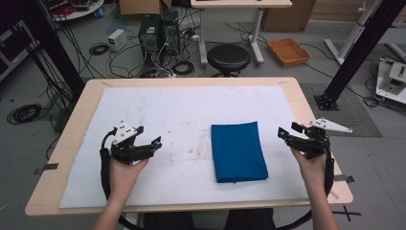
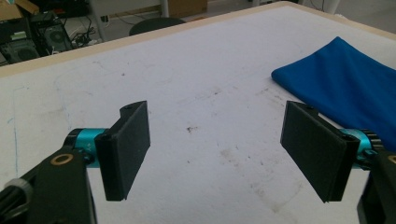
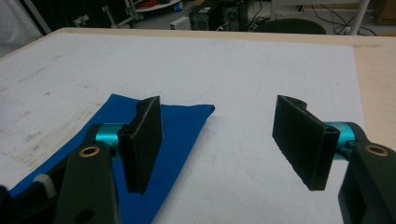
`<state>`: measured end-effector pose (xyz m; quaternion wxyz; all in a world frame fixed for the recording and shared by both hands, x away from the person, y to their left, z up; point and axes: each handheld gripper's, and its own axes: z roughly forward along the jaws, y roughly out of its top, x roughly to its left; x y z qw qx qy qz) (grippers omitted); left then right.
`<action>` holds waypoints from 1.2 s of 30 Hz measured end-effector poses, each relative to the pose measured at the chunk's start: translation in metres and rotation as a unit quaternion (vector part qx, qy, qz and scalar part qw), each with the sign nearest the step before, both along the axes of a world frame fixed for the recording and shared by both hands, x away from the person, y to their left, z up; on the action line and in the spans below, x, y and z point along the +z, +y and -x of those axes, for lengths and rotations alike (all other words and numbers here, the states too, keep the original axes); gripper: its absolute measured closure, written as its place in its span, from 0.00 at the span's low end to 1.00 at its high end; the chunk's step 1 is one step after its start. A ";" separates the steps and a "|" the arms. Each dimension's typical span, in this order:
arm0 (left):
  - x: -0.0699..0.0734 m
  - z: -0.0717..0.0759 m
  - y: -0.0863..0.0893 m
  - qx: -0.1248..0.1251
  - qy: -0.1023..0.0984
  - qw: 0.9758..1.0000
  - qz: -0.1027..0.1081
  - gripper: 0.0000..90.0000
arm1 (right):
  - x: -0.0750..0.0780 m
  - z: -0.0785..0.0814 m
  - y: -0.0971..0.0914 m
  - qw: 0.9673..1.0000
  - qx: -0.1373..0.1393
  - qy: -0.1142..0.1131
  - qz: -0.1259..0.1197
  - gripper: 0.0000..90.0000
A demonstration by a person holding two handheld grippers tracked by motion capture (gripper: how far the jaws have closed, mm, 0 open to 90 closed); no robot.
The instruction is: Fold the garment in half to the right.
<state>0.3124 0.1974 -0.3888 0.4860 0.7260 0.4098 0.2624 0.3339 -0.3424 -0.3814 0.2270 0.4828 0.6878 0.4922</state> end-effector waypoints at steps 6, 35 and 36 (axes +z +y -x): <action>0.000 0.001 0.000 -0.001 -0.001 1.000 0.000 0.27 | 0.000 -0.001 0.001 1.000 0.001 0.002 0.001 0.37; 0.002 0.001 0.000 0.000 -0.001 1.000 -0.002 0.27 | -0.002 -0.002 0.001 1.000 -0.001 0.004 0.004 0.37; 0.002 0.001 0.000 -0.001 -0.001 1.000 -0.003 0.27 | -0.002 -0.002 0.001 1.000 0.000 0.003 0.004 0.37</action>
